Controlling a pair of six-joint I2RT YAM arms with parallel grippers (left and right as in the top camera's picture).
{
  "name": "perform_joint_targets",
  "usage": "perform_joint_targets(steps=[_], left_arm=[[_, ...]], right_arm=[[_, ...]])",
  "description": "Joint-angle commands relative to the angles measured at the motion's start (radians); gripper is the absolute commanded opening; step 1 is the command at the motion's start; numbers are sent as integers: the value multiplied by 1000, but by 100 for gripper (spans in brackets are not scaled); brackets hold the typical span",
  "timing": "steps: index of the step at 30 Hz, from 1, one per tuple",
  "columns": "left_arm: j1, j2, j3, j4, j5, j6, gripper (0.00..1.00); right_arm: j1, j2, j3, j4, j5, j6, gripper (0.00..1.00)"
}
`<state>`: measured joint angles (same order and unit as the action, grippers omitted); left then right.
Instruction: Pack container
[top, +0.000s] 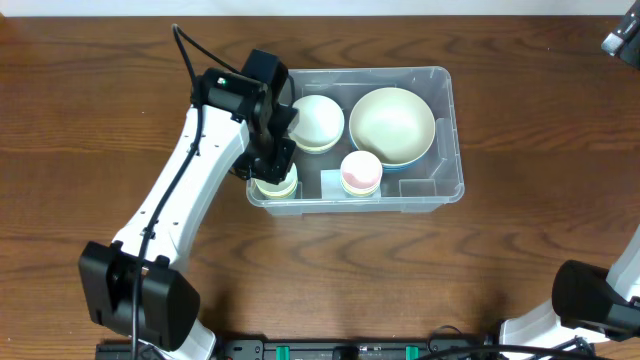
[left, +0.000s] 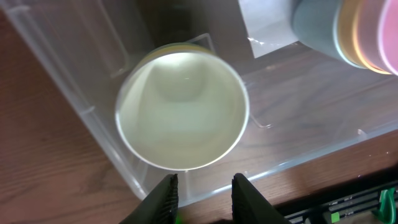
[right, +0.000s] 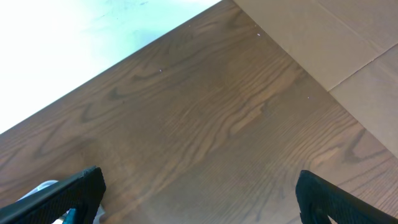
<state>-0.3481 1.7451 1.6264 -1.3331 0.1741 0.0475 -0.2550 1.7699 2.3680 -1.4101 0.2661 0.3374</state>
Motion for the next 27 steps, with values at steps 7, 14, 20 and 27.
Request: perform_joint_targets(steps=[7,14,20,27], left_arm=[[3,-157,5,-66,-35,-23,30],[3,-520,5,-37,-34,-52,99],[3,-748,5,109,-32,-53,98],[3,-883,5,187,0,-64,98]], right_arm=[[-6,-2,-1,0,11,18,99],[-6,-2,-1,0,11,18,99],[-6,-2,-1,0,11,18,99],[-6,-2,-1,0,11,18,99]])
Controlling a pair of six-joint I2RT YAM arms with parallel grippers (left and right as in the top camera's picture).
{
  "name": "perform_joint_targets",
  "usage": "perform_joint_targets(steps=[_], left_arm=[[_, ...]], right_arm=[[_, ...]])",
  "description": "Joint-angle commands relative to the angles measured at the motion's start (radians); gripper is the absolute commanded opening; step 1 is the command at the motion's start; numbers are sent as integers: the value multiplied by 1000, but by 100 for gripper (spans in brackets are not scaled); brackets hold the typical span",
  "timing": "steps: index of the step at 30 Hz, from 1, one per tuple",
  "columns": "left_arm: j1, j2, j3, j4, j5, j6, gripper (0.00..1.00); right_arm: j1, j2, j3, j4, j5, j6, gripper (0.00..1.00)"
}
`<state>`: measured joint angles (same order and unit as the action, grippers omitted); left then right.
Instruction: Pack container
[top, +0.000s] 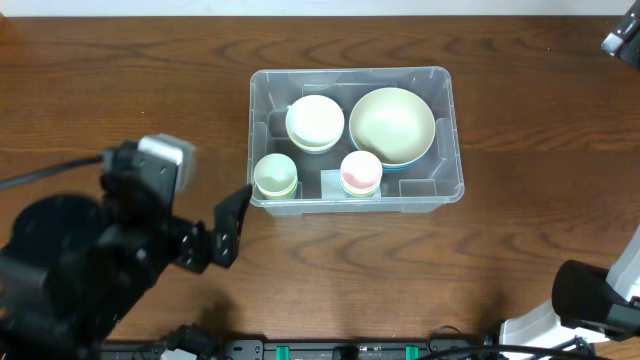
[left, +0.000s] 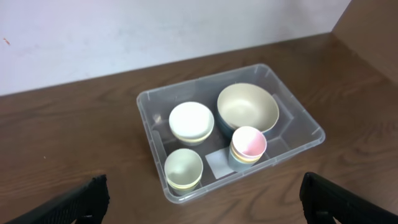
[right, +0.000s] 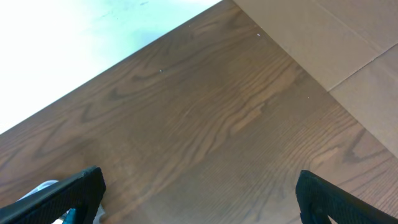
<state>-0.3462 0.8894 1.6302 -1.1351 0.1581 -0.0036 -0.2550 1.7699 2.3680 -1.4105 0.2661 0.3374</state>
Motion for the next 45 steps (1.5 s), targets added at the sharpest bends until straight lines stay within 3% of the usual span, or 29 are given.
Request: perform_joint_targets(steps=[1,8,17,24,28,38,41,45], left_arm=[[1,-39,2,-37,16,-13,98],[1,-152,5,-200,-115,14,98],[60,-414,-5,-223,-193,14,98],[221,-676,-249,-150,-194,14,98],[259,-793,-481,74,-192,3,98],[267,-868,-1122,928,-41,-1,98],[267,-869,-1257,1077,-34,-2,98],[267,-888,-1376,1126,-34,-6,98]], right_arm=[[-6,-2,-1,0,11,18,99],[-6,-2,-1,0,11,18,99],[-6,-2,-1,0,11,18,99],[-6,-2,-1,0,11,18,99],[-6,-2,-1,0,11,18,99],[-6,-2,-1,0,11,18,99],[-6,-2,-1,0,11,18,99],[-6,-2,-1,0,11,18,99]])
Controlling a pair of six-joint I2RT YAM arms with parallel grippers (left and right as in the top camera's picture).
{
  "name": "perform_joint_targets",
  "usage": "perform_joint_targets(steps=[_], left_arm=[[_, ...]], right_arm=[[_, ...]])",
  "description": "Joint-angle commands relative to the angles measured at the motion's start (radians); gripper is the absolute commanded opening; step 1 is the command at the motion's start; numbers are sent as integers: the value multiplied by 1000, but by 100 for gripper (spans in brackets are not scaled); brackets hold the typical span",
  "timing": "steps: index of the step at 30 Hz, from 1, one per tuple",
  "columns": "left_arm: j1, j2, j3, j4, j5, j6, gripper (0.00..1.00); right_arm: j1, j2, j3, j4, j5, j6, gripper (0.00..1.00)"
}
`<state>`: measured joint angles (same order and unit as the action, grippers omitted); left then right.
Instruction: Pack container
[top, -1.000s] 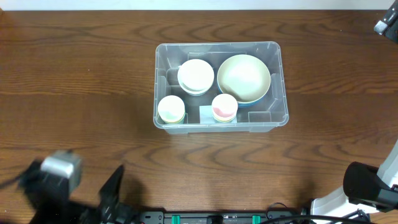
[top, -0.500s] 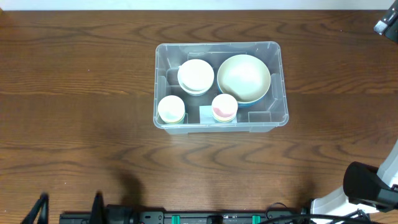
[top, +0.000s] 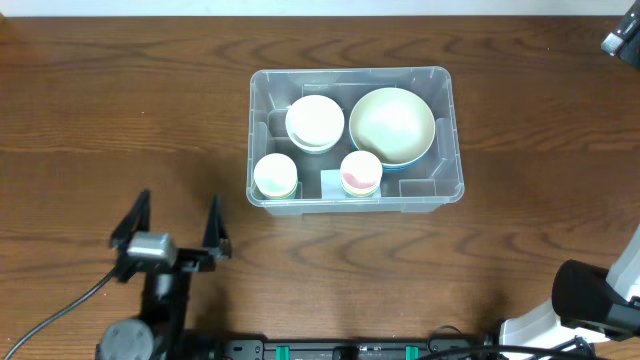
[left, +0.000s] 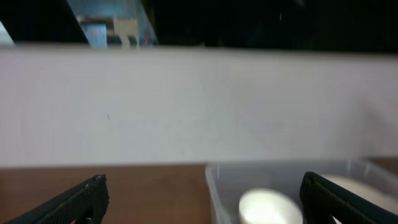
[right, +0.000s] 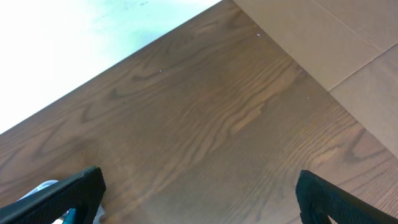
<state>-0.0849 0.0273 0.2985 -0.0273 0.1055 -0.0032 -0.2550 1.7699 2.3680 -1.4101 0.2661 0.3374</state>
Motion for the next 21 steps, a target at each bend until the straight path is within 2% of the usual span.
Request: perform_joint_targets(steps=[1,16,18,21], left_arm=[[6,-26,-63,17,18,-6,98],[6,-26,-295,21,18,-28,98],[6,-26,-294,-34,18,-28,98],[6,-26,-294,-34,15,-29,98]], right_arm=[[-6,-2,-1,0,11,18,99],[-6,-2,-1,0,11,18,99],[-6,-2,-1,0,11,18,99],[-6,-2,-1,0,11,18,99]])
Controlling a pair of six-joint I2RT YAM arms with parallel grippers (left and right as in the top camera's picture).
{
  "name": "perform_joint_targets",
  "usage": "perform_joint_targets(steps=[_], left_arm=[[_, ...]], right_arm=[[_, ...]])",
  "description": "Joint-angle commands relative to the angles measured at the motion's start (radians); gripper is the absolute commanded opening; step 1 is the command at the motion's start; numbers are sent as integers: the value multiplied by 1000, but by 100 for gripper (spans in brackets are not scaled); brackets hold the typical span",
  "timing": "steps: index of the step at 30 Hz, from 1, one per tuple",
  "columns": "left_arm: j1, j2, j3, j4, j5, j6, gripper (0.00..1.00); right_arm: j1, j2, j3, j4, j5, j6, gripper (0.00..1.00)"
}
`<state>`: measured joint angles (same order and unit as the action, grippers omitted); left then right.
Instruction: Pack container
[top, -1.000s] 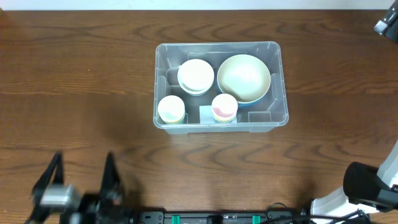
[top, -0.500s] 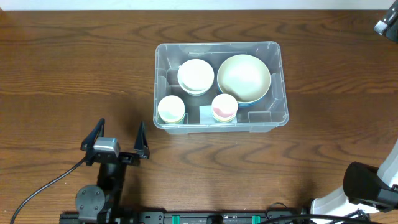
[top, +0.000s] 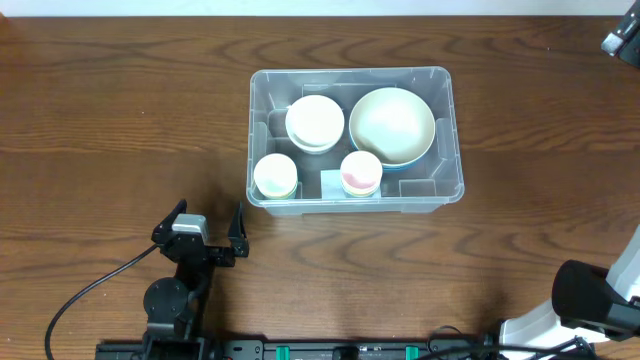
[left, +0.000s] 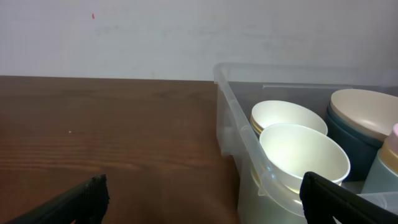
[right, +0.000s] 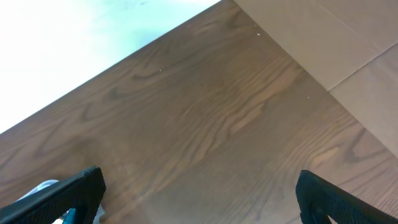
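Note:
A clear plastic container (top: 453, 150) stands in the middle of the table. It holds a large cream bowl (top: 392, 125), a medium cream bowl (top: 315, 123), a small cream cup (top: 274, 176) and a pink-topped cup stack (top: 361, 172). My left gripper (top: 205, 228) sits low near the front edge, left of the container, open and empty. Its wrist view looks level at the container wall (left: 227, 118) and the small cup (left: 303, 155). My right gripper (right: 199, 199) is open and empty over bare wood.
The right arm's base (top: 590, 300) is at the front right corner. A black cable (top: 80, 300) trails from the left arm towards the front left. A dark fixture (top: 622, 40) shows at the back right. A white wall (left: 124, 31) stands beyond the table.
My left gripper, still wide open, now sits lower and a little further right, and looks level at the container rather than at the wall. The container and right gripper are unchanged.
My left gripper was first inside the container at the small cream cup, its fingers close together. Then it was out of the container, wide open, high at the left. Later it was near the front edge, and it now rests low there. The right gripper never moved.

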<state>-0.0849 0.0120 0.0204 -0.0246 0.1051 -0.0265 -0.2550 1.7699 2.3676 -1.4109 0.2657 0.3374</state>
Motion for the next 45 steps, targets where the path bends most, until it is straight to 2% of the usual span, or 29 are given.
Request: perform_joint_targets(steps=[1,32,40,45], left_arm=[[6,-11,-16,-35,15,-5,98],[6,-8,-16,-35,15,-5,98],[6,-8,-16,-35,15,-5,98],[6,-8,-16,-34,15,-5,98]], right_arm=[[-6,-2,0,0,11,18,99],[3,-14,0,0,11,18,99],[117,-216,-22,1,11,18,99],[193,-448,-204,5,11,18,99]])
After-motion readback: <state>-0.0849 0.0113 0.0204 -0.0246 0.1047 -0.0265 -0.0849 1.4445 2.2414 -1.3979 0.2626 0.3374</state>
